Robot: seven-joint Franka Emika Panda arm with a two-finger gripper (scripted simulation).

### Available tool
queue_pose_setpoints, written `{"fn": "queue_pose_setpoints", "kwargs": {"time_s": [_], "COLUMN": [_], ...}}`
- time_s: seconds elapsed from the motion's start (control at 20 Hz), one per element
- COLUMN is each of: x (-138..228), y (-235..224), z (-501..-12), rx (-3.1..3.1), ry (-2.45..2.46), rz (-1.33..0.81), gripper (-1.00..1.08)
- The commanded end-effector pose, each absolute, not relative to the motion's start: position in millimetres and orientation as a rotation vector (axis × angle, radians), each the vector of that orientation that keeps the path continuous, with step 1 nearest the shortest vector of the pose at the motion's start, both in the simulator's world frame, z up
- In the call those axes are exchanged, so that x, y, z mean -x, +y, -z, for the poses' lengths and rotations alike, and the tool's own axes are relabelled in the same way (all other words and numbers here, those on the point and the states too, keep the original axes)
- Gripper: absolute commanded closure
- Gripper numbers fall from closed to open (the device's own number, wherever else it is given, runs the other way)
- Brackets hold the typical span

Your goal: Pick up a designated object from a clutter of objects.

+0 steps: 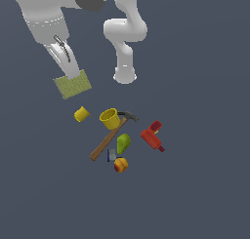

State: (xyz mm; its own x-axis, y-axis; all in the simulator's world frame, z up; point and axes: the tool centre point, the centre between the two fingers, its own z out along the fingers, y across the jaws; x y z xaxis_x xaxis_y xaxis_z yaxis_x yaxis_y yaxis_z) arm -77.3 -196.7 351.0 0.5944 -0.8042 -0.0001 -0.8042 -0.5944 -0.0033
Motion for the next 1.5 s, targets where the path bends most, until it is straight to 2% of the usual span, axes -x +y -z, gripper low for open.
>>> {"fn": "queue_pose_setpoints", "kwargs": {"time_s": [0.0, 0.5, 1.0, 1.45], "x": [75, 69, 69, 75], "y": [-212, -244, -249, -260], "z": [-369, -405, -412, -443], "rx": [2.804, 2.807, 2.807, 2.807], "ry": [1.412, 1.411, 1.411, 1.411], "rz": [0.002, 0.000, -0.001, -0.001], "gripper": [1.08, 1.08, 1.08, 1.08]}}
